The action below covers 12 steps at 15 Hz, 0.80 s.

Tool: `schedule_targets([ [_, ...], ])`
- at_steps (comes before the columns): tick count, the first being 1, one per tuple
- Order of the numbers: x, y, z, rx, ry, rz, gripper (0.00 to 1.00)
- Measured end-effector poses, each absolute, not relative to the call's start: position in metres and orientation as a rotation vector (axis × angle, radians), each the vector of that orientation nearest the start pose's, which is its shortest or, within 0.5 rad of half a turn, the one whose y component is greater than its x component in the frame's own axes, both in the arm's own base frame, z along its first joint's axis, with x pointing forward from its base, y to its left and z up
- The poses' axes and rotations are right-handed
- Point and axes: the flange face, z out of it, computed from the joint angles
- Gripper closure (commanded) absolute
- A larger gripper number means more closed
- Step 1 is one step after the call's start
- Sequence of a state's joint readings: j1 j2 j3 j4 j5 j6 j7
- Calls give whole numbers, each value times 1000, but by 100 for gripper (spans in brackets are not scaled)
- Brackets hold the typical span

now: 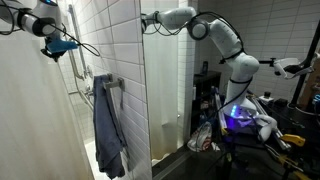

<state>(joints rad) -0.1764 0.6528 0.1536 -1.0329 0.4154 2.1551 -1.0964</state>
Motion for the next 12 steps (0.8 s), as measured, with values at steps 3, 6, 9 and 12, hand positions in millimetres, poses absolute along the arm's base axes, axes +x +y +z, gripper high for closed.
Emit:
schedule_targets([
  [3, 774, -31, 524, -2555, -1209, -952, 100],
  [6, 774, -19, 524, -2542, -1224, -944, 100],
  [9, 774, -9, 523, -2529, -1239, -934, 100],
  [12, 774, -5, 524, -2523, -1246, -928, 100],
])
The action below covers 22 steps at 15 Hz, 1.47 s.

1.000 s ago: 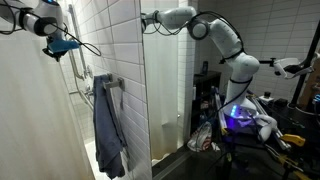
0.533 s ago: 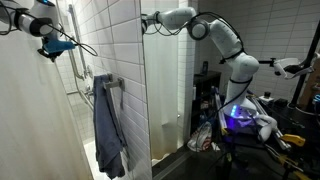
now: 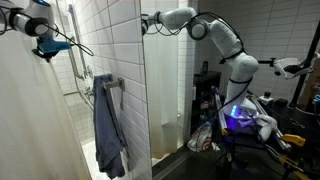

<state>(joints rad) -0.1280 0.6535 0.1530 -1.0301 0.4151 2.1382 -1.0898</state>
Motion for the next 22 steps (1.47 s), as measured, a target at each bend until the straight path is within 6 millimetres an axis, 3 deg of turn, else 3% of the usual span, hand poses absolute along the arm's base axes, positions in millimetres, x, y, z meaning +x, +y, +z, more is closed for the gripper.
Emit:
schedule_targets([
  [22, 773, -5, 524, -2519, -1252, -910, 99],
])
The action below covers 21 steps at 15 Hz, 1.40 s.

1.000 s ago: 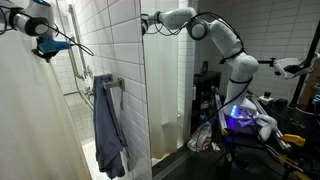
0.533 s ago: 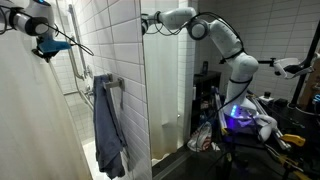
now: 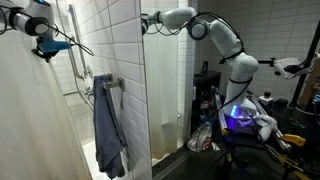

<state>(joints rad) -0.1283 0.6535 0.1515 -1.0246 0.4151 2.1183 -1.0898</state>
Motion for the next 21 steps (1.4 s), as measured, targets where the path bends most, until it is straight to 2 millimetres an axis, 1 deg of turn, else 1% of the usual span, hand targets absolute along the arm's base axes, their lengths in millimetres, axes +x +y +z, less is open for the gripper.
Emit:
schedule_targets([
  [8, 773, -6, 525, -2519, -1249, -913, 100],
  [11, 773, -2, 525, -2515, -1254, -912, 100],
  [21, 773, 35, 526, -2468, -1310, -905, 100],
])
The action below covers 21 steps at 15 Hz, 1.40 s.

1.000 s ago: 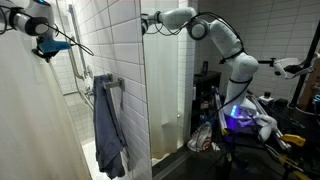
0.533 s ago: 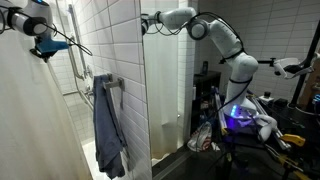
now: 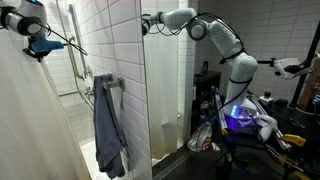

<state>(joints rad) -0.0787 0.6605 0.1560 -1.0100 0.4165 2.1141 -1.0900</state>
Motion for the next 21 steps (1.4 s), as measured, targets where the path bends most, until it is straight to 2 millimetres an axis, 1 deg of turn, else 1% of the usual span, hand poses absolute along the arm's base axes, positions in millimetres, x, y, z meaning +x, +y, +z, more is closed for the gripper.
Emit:
schedule_targets([
  [4, 774, 46, 525, -2448, -1330, -889, 100],
  [7, 775, 60, 525, -2426, -1354, -876, 100],
  [11, 780, 87, 524, -2366, -1399, -838, 100],
  [13, 782, 101, 524, -2335, -1382, -812, 100],
  [16, 786, 115, 524, -2373, -1254, -789, 100],
  [21, 790, 138, 530, -2578, -955, -799, 100],
])
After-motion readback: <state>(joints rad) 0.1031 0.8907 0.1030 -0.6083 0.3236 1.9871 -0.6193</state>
